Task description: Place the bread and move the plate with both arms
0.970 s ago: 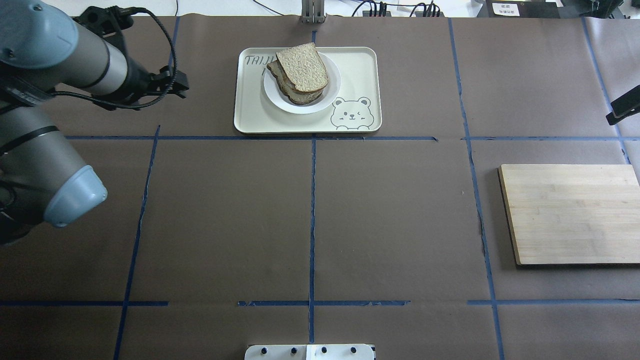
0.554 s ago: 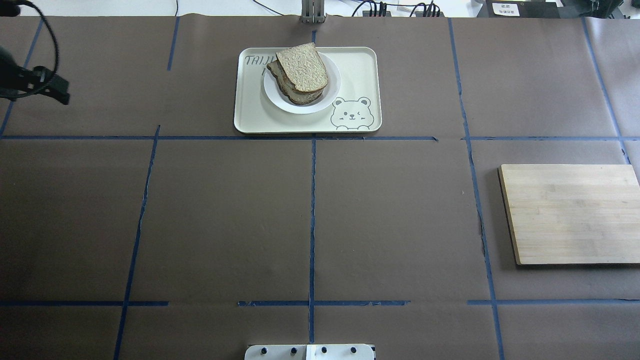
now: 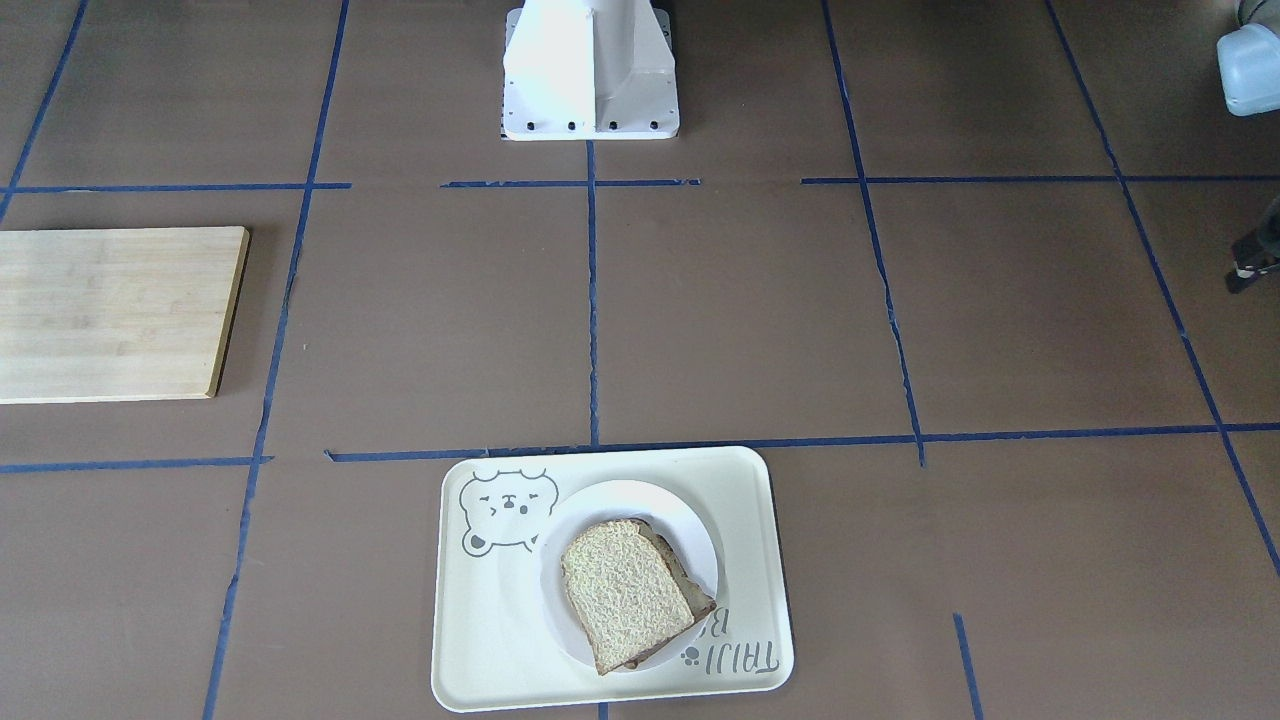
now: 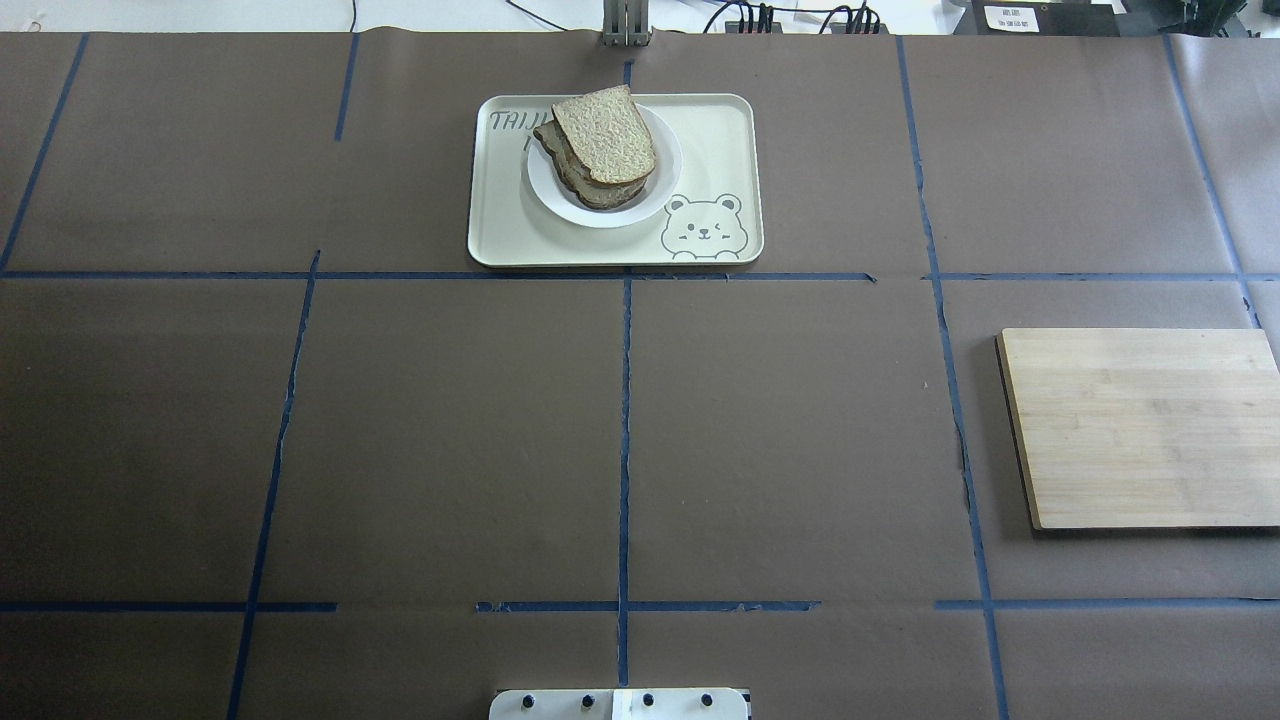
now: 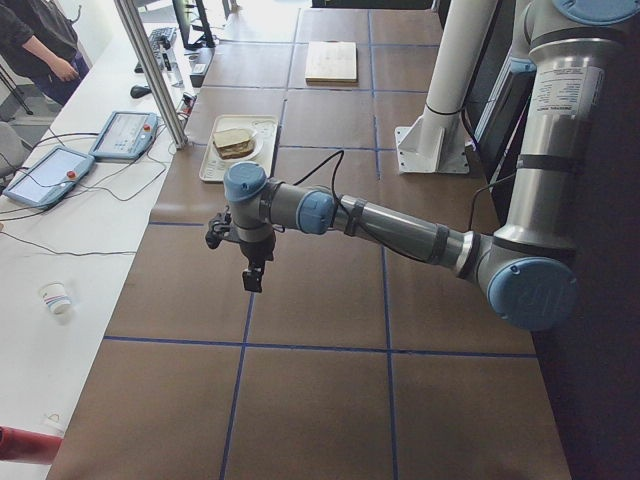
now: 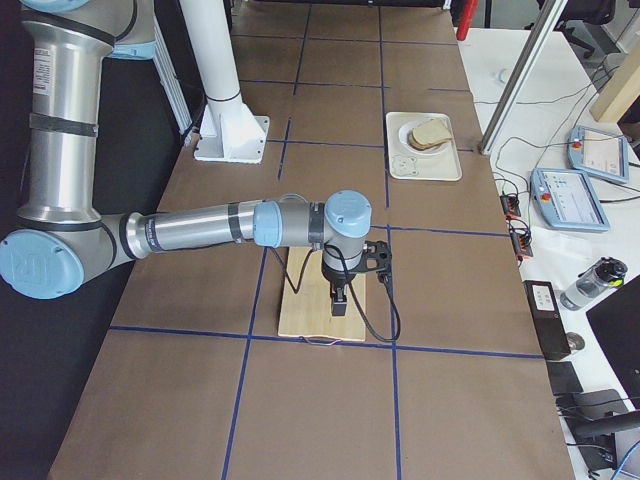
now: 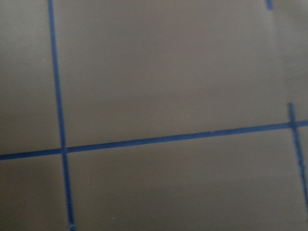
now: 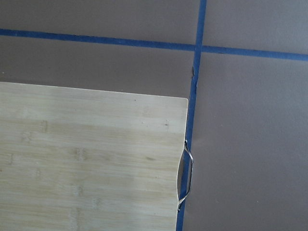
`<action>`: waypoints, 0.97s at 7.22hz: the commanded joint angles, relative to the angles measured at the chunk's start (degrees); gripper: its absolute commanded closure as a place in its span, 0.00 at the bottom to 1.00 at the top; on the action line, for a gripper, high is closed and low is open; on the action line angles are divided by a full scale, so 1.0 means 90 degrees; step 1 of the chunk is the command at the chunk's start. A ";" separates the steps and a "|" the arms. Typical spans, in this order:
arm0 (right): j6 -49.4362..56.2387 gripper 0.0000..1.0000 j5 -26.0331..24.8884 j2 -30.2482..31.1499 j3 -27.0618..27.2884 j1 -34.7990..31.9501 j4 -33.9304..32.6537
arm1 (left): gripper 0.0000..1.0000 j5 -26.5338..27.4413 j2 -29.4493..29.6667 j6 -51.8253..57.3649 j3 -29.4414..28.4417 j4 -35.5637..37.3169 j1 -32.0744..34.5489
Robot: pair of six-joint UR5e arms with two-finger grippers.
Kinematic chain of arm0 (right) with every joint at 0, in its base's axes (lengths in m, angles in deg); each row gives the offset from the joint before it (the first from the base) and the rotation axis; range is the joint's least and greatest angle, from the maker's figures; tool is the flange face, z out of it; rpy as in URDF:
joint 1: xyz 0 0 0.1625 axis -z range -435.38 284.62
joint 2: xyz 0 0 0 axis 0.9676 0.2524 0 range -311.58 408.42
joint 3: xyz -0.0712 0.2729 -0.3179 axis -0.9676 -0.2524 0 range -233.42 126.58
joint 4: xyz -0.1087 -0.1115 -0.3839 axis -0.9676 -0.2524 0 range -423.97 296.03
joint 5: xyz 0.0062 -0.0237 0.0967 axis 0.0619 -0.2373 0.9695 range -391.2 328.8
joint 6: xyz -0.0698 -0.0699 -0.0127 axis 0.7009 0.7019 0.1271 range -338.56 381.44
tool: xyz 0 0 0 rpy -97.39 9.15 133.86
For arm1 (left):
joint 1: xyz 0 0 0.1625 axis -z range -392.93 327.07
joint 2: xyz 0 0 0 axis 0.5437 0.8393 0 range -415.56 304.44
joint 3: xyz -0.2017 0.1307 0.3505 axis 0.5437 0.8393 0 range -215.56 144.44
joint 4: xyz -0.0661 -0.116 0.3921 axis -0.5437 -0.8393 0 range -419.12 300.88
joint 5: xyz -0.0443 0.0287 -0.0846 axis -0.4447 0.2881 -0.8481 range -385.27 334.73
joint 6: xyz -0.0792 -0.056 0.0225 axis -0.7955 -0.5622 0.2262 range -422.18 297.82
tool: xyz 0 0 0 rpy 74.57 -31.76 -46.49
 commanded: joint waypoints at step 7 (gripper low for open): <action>0.0086 0.00 0.0027 0.0166 -0.0007 -0.0239 -0.0002 | 0.00 -0.0652 -0.0792 0.1354 -0.0308 0.0211 0.0885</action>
